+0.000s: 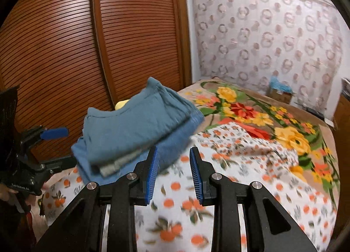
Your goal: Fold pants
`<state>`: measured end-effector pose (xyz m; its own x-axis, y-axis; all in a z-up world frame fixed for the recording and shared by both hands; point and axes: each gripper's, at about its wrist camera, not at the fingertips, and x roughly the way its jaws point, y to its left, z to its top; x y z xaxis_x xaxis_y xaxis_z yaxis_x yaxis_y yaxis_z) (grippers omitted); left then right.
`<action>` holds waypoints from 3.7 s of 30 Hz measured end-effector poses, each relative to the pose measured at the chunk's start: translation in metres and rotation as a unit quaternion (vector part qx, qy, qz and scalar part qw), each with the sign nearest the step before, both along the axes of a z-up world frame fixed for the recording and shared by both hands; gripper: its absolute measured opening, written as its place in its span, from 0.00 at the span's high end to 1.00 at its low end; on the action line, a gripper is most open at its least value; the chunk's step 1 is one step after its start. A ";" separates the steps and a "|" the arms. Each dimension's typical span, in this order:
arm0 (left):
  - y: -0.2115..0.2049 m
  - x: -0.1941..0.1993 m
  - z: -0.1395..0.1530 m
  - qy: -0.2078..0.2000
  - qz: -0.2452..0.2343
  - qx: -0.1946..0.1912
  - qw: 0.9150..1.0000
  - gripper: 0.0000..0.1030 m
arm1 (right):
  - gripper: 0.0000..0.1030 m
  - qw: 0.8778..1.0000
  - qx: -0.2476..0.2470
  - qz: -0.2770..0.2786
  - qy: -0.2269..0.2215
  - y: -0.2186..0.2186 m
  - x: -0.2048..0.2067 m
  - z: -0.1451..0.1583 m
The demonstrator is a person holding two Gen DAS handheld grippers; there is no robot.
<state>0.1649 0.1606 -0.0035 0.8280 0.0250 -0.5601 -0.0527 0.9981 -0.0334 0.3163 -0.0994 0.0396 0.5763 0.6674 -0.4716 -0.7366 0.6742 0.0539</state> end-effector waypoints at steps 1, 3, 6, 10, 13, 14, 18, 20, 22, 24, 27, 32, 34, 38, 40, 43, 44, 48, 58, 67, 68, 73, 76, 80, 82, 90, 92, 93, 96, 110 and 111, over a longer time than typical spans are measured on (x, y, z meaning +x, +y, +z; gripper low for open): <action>-0.005 -0.002 0.002 -0.004 -0.004 0.003 1.000 0.07 | 0.71 1.000 0.001 -0.009 -0.001 -0.008 -0.010 0.000; -0.018 -0.006 0.006 -0.009 -0.018 0.007 1.000 0.07 | 0.70 1.000 0.003 -0.026 -0.003 -0.020 -0.027 -0.001; -0.036 -0.012 0.010 -0.016 -0.026 0.017 0.999 0.07 | 0.64 0.998 0.005 -0.061 -0.008 -0.040 -0.053 -0.002; -0.058 -0.020 0.012 -0.024 -0.034 0.022 0.999 0.07 | 0.59 0.994 0.009 -0.105 -0.015 -0.062 -0.091 -0.001; -0.075 -0.028 0.013 -0.030 -0.050 0.020 0.998 0.07 | 0.51 0.990 0.009 -0.141 -0.020 -0.076 -0.121 -0.001; -0.081 -0.031 0.014 -0.031 -0.055 0.018 0.998 0.07 | 0.47 0.988 0.010 -0.152 -0.022 -0.079 -0.130 -0.001; -0.099 -0.044 0.019 -0.037 -0.077 0.001 0.996 0.07 | 0.43 0.979 0.015 -0.199 -0.030 -0.091 -0.162 -0.002; -0.107 -0.052 0.022 -0.043 -0.075 -0.001 0.996 0.07 | 0.42 0.973 0.013 -0.227 -0.037 -0.096 -0.175 0.000; -0.113 -0.061 0.025 -0.051 -0.068 0.006 0.996 0.07 | 0.42 0.967 0.023 -0.248 -0.046 -0.102 -0.193 0.002; -0.117 -0.072 0.028 -0.059 -0.060 0.010 0.996 0.07 | 0.42 0.962 0.034 -0.265 -0.052 -0.106 -0.206 0.006; -0.118 -0.081 0.031 -0.065 -0.053 0.009 0.996 0.07 | 0.42 0.958 0.044 -0.277 -0.056 -0.109 -0.218 0.007; -0.117 -0.088 0.035 -0.075 -0.042 0.012 0.996 0.07 | 0.42 0.954 0.051 -0.287 -0.065 -0.095 -0.224 0.005; -0.117 -0.090 0.035 -0.076 -0.039 0.017 0.996 0.07 | 0.42 0.955 0.052 -0.287 -0.063 -0.090 -0.225 0.001; -0.119 -0.091 0.036 -0.073 -0.040 0.020 0.996 0.07 | 0.42 0.954 0.054 -0.288 -0.063 -0.096 -0.230 -0.004; -0.119 -0.091 0.035 -0.072 -0.041 0.019 0.996 0.07 | 0.42 0.954 0.054 -0.289 -0.063 -0.097 -0.232 -0.005; -0.120 -0.092 0.036 -0.074 -0.041 0.020 0.996 0.07 | 0.42 0.954 0.054 -0.288 -0.062 -0.102 -0.228 -0.007; -0.119 -0.091 0.035 -0.073 -0.040 0.020 0.996 0.07 | 0.42 0.954 0.054 -0.288 -0.063 -0.107 -0.226 -0.007; -0.120 -0.091 0.035 -0.073 -0.041 0.019 0.996 0.07 | 0.42 0.954 0.053 -0.288 -0.063 -0.108 -0.227 -0.007; -0.119 -0.092 0.035 -0.074 -0.041 0.020 0.996 0.07 | 0.42 0.955 0.050 -0.285 -0.062 -0.112 -0.226 -0.009; -0.119 -0.092 0.034 -0.074 -0.041 0.020 0.996 0.07 | 0.42 0.955 0.050 -0.285 -0.062 -0.114 -0.225 -0.008; -0.119 -0.092 0.034 -0.074 -0.041 0.020 0.996 0.07 | 0.42 0.955 0.050 -0.286 -0.062 -0.113 -0.225 -0.008; -0.120 -0.093 0.034 -0.075 -0.041 0.020 0.996 0.07 | 0.42 0.955 0.050 -0.286 -0.062 -0.114 -0.225 -0.009; -0.119 -0.092 0.033 -0.075 -0.041 0.020 0.996 0.07 | 0.42 0.955 0.051 -0.286 -0.062 -0.115 -0.225 -0.008; -0.120 -0.092 0.033 -0.075 -0.041 0.020 0.996 0.07 | 0.42 0.955 0.051 -0.286 -0.062 -0.114 -0.225 -0.009; -0.120 -0.093 0.032 -0.076 -0.041 0.020 0.996 0.07 | 0.42 0.955 0.050 -0.286 -0.062 -0.114 -0.225 -0.009; -0.120 -0.093 0.032 -0.076 -0.041 0.020 0.996 0.07 | 0.42 0.955 0.050 -0.285 -0.063 -0.114 -0.225 -0.009; -0.119 -0.093 0.031 -0.076 -0.041 0.020 0.996 0.07 | 0.42 0.955 0.050 -0.285 -0.063 -0.114 -0.224 -0.009; -0.120 -0.093 0.031 -0.076 -0.041 0.020 0.996 0.07 | 0.42 0.955 0.050 -0.285 -0.063 -0.114 -0.225 -0.009; -0.120 -0.093 0.031 -0.076 -0.041 0.020 0.996 0.07 | 0.42 0.955 0.049 -0.285 -0.063 -0.113 -0.225 -0.009; -0.119 -0.093 0.029 -0.076 -0.041 0.020 0.996 0.07 | 0.42 0.955 0.049 -0.285 -0.061 -0.116 -0.224 -0.011; -0.119 -0.094 0.029 -0.077 -0.041 0.020 0.996 0.07 | 0.42 0.955 0.050 -0.286 -0.061 -0.116 -0.223 -0.011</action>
